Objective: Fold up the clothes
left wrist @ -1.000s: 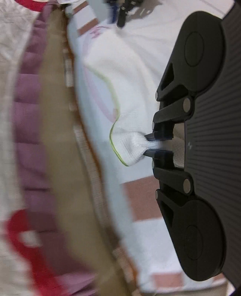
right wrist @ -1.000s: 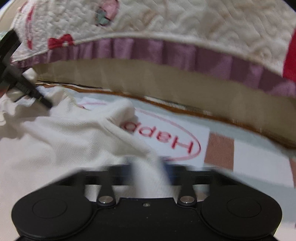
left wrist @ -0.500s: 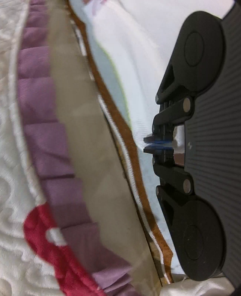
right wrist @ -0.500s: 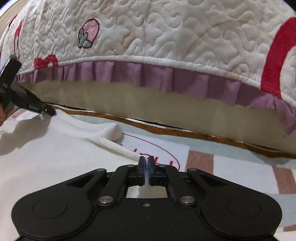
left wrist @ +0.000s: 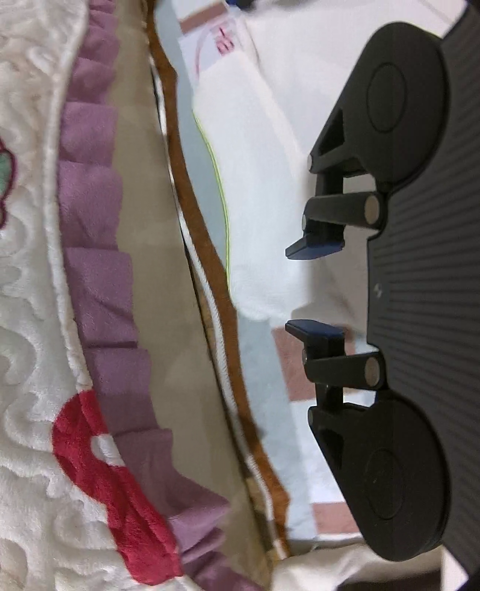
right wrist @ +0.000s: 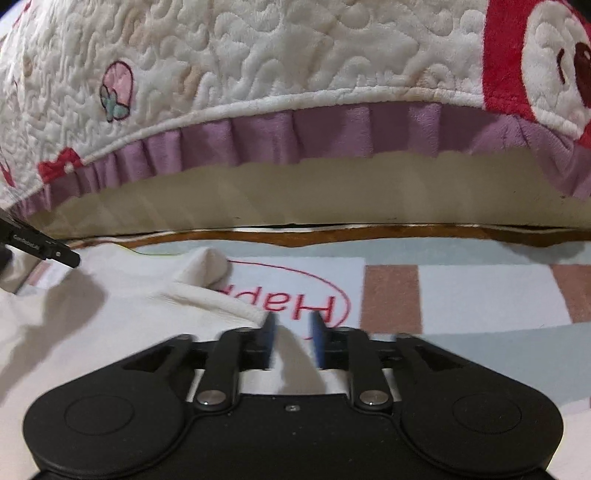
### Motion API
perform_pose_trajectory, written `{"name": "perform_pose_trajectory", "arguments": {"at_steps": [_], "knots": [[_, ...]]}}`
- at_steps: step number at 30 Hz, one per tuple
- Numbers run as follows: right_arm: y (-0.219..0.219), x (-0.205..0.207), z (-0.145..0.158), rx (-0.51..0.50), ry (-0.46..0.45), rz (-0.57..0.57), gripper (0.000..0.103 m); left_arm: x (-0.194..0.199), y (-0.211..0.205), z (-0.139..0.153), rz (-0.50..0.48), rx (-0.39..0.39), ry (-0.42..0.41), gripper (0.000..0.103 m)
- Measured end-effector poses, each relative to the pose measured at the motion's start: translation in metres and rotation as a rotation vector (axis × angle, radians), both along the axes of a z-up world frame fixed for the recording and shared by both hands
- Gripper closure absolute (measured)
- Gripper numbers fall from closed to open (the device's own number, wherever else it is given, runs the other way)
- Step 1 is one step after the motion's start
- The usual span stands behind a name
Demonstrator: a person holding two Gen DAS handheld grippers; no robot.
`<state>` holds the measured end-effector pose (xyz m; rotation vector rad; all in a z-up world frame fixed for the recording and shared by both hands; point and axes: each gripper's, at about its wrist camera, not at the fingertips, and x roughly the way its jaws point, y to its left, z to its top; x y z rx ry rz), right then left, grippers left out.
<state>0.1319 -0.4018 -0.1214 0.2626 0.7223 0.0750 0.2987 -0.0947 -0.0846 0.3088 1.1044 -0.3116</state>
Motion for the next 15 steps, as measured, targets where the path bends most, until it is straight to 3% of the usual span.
{"name": "perform_pose_trajectory", "arguments": {"at_steps": [1, 2, 4, 6, 9, 15], "knots": [[0.0, 0.0, 0.001, 0.021, 0.001, 0.0, 0.042, -0.008, -0.001, 0.004, -0.031, 0.022, 0.004, 0.068], [-0.001, -0.001, 0.003, 0.041, 0.003, 0.0, 0.036, -0.016, -0.002, 0.009, -0.063, 0.045, 0.009, 0.068], [0.0, 0.002, 0.002, 0.061, 0.015, 0.008, 0.035, -0.032, -0.005, 0.018, -0.126, 0.089, 0.017, 0.067], [0.002, 0.001, 0.0, 0.054, 0.023, 0.012, 0.035, -0.048, -0.007, 0.027, -0.189, 0.134, 0.026, 0.059], [0.004, 0.001, -0.003, 0.051, 0.04, 0.018, 0.035, -0.059, -0.005, 0.03, -0.286, 0.127, -0.059, 0.057], [0.005, 0.001, -0.004, 0.044, 0.035, 0.028, 0.035, -0.021, -0.003, 0.002, -0.185, 0.02, -0.029, 0.055]]}}
